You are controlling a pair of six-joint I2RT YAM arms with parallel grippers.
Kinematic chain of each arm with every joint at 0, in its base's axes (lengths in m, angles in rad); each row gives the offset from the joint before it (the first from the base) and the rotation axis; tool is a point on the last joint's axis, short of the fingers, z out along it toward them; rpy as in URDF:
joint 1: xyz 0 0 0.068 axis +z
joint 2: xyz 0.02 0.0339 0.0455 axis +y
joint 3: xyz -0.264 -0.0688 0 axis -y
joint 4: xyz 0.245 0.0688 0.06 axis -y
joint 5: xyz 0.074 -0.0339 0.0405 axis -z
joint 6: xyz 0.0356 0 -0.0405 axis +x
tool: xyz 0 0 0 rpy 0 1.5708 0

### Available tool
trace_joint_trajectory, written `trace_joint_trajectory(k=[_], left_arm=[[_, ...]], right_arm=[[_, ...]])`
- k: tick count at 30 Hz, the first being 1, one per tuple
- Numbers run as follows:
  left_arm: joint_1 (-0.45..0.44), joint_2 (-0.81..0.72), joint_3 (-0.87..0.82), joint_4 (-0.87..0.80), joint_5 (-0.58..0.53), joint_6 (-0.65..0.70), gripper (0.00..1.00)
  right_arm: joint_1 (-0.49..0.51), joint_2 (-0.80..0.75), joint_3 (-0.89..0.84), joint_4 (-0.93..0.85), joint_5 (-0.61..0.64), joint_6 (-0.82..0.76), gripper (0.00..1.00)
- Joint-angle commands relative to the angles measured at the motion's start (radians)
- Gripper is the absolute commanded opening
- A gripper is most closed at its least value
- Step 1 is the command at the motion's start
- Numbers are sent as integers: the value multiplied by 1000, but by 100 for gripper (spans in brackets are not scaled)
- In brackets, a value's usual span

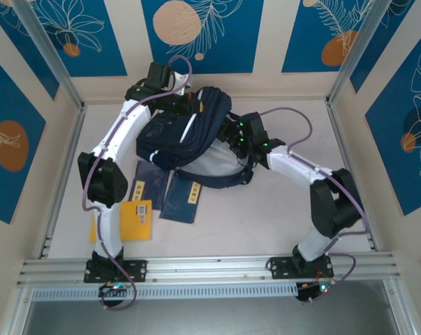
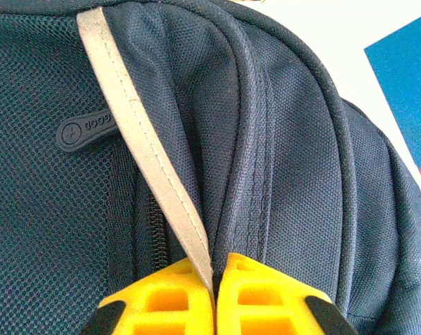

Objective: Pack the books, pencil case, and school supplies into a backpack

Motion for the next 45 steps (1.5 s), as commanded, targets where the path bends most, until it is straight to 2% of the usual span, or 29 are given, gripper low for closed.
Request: trace_joint_trajectory(k=[1, 4, 5, 7, 9, 13, 16, 18, 22, 29, 36, 45], left_arm=[[7, 18, 46, 91, 8, -39, 24], [5, -3, 35, 81, -11, -51, 50], [4, -20, 24, 87, -12, -55, 56], [1, -72, -12, 101, -26, -66, 65], [1, -130, -58, 109, -59, -79, 68], [-1, -285, -217, 140, -159, -128, 71], [0, -447, -411, 137, -276, -188, 73], [-1, -544, -544, 132, -326, -202, 74], [2, -724, -799, 28, -542, -313, 77], [2, -984, -1209, -64, -670, -432, 83], [3, -1070, -1459, -78, -727, -548, 83], [2, -1054, -1651, 107, -665, -560, 83]], right_arm=[[-20, -93, -73, -135, 140, 7, 73], [-32, -189, -146, -174, 212, 6, 73], [-37, -218, -164, -185, 236, 2, 73], [-56, -282, -190, -216, 267, -19, 72], [-75, -322, -196, -262, 288, -26, 72], [-106, -423, -241, -272, 289, -51, 70], [-73, -478, -265, -242, 255, -104, 68], [-29, -501, -288, -191, 200, -159, 68], [83, -505, -305, -184, 139, -238, 68], [286, -553, -418, -161, 75, -344, 68], [372, -519, -438, -143, 45, -336, 68], [394, -440, -370, -131, 0, -334, 68]])
